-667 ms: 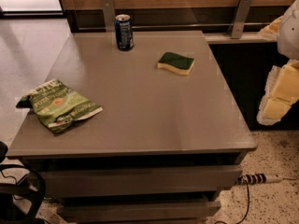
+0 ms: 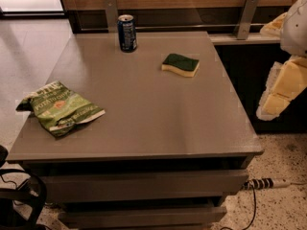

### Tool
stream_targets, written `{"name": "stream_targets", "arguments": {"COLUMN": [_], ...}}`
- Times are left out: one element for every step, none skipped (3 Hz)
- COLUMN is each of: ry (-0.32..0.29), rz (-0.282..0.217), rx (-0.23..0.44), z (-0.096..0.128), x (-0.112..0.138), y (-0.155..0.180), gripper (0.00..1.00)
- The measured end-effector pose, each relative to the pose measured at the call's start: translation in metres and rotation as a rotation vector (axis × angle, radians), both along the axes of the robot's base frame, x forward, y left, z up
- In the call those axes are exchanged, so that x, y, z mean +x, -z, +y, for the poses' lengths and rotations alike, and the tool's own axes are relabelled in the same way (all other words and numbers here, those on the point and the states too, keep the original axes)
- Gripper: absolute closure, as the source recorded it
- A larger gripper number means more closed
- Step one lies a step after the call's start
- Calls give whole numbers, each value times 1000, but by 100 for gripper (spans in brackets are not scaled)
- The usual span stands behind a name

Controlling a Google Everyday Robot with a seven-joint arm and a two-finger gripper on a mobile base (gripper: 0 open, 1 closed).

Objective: Move sponge near green jalapeno chip bag

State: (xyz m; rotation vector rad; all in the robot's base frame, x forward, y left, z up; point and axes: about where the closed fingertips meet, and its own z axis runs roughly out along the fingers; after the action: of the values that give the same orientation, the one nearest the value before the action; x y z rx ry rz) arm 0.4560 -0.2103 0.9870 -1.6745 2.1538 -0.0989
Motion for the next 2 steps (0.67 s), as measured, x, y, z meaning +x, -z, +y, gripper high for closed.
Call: {"name": "stream_targets", "arguments": {"ry": [-23,-54], "rz": [-71,-153], "rx": [132,340], "z": [2,15], "x": [36,87], "y": [4,10], "gripper": [0,0]}}
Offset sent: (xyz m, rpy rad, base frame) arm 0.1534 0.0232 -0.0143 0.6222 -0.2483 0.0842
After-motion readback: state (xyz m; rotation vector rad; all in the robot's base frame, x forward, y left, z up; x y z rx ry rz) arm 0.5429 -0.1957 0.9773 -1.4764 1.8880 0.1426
